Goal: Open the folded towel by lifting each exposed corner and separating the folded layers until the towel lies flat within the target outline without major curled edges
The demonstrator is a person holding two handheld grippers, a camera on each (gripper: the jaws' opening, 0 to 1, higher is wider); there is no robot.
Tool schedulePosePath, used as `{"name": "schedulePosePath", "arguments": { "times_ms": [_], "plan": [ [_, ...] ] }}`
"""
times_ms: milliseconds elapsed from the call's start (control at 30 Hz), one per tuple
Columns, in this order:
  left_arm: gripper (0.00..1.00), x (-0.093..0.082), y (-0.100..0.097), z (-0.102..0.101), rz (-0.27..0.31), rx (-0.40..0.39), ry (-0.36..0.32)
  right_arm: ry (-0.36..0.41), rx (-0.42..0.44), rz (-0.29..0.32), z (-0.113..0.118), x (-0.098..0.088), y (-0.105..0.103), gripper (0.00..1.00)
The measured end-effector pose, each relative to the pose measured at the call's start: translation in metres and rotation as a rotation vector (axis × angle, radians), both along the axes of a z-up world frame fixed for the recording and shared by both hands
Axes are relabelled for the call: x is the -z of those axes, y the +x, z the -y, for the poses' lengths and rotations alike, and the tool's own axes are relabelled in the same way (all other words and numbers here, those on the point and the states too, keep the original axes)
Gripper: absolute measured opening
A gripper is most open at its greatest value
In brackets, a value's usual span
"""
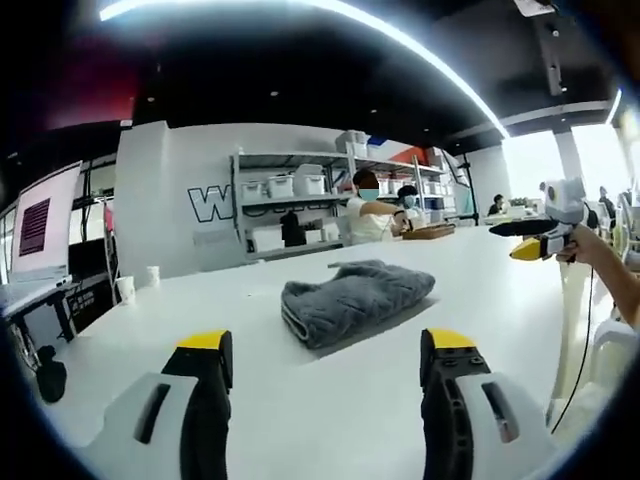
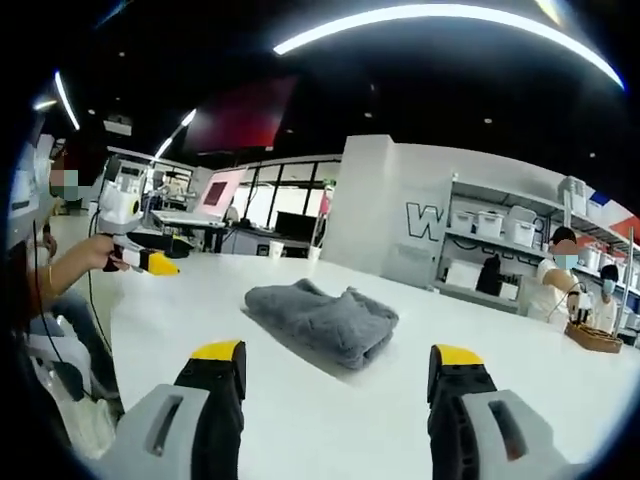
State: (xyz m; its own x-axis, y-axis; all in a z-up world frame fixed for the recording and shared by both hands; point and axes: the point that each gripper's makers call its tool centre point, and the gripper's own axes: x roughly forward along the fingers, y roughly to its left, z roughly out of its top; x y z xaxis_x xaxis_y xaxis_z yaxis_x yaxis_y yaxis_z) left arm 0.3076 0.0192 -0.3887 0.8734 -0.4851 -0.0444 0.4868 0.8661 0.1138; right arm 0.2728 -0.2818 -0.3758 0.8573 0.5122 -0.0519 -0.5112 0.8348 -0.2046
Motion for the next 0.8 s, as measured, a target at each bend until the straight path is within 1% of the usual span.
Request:
{"name": "schedulePosePath", "arguments": {
  "times_ms": [33, 100, 167, 267, 400, 467, 600, 767, 800],
  "plan": [
    [0.77, -0.002, 0.000, 0.001, 0.003, 0.014, -0.004, 0.002, -0.007, 0.001, 0.000, -0.002, 0.001, 0.72],
    [0.76, -0.010, 0.002, 0.005, 0.009, 0.037, -0.068, -0.004, -0.010, 0.000, 0.000, -0.003, 0.004, 0.71],
    [0.75, -0.013, 0.004, 0.003, 0.010, 0.042, -0.064, -0.016, -0.006, 0.000, 0.001, -0.003, 0.007, 0.71],
    [0.75, -0.020, 0.009, 0.000, 0.032, 0.026, -0.041, -0.022, 0.003, 0.001, 0.003, -0.005, 0.011, 0.71],
    [0.73, -0.028, 0.015, -0.005, 0.045, 0.026, -0.049, -0.038, 0.001, 0.008, 0.004, -0.007, 0.015, 0.70],
    [0.72, -0.027, 0.019, -0.005, 0.042, 0.025, -0.042, -0.044, 0.003, 0.004, 0.005, -0.005, 0.018, 0.70],
    [0.71, -0.019, 0.026, -0.002, 0.016, 0.030, -0.034, -0.062, 0.005, -0.013, 0.003, 0.000, 0.026, 0.69],
    [0.67, -0.016, 0.033, 0.003, 0.008, 0.042, -0.029, -0.056, -0.006, 0.004, -0.001, -0.008, 0.029, 0.67],
    [0.68, -0.016, 0.036, 0.004, 0.008, 0.046, -0.025, -0.047, -0.009, 0.018, -0.002, -0.013, 0.032, 0.67]
  ]
}}
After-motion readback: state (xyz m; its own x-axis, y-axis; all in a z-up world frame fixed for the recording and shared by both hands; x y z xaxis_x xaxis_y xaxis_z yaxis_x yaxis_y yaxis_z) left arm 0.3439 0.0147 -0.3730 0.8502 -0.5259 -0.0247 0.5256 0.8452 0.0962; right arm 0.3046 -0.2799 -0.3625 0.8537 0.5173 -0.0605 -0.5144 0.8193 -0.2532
